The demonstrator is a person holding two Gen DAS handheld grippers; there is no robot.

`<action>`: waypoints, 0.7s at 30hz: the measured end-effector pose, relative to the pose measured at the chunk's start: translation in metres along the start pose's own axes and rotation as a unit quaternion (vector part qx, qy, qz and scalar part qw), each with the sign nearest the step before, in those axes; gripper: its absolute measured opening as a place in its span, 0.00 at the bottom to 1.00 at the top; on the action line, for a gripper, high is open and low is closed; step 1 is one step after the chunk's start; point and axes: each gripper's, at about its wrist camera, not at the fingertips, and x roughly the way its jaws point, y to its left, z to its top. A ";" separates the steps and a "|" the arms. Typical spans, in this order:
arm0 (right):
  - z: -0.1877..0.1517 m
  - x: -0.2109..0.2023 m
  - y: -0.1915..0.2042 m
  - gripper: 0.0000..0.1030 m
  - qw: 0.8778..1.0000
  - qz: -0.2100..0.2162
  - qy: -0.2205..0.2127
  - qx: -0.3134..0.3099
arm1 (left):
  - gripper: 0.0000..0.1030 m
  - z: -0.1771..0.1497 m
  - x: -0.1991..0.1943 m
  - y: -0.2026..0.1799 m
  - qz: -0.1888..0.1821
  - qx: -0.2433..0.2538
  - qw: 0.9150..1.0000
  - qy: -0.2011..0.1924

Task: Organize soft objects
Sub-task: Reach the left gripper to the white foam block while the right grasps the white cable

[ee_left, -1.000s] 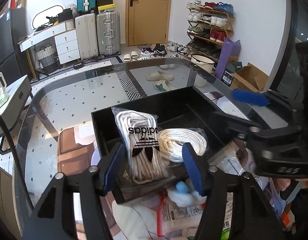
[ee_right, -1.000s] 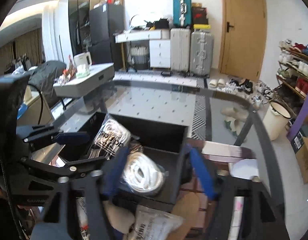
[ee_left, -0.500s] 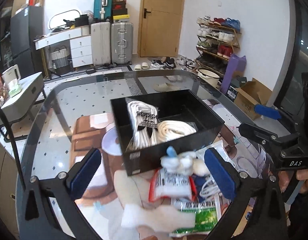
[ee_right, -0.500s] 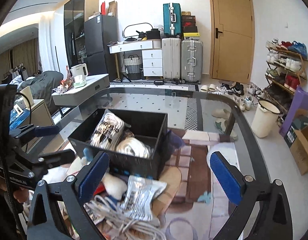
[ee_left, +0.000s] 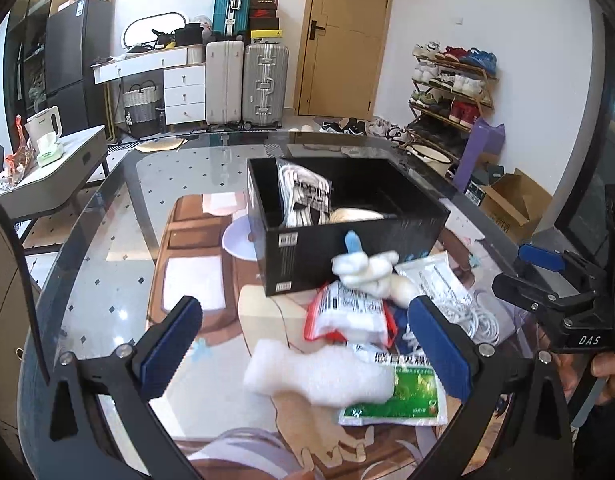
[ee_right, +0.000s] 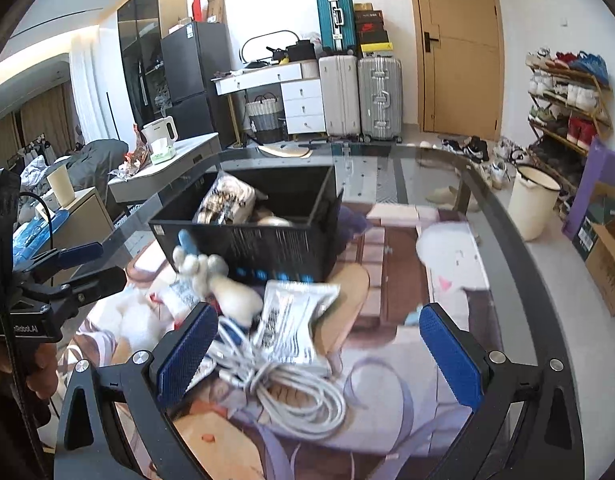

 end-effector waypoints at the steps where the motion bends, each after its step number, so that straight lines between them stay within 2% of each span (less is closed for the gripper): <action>1: -0.004 0.000 -0.001 0.99 1.000 0.002 0.005 0.003 | 1.00 -0.001 0.000 0.000 0.001 0.000 1.000 0.001; 21: -0.031 0.029 0.006 0.99 0.997 0.016 0.070 0.029 | 1.00 -0.027 0.006 -0.001 -0.005 -0.001 1.000 0.003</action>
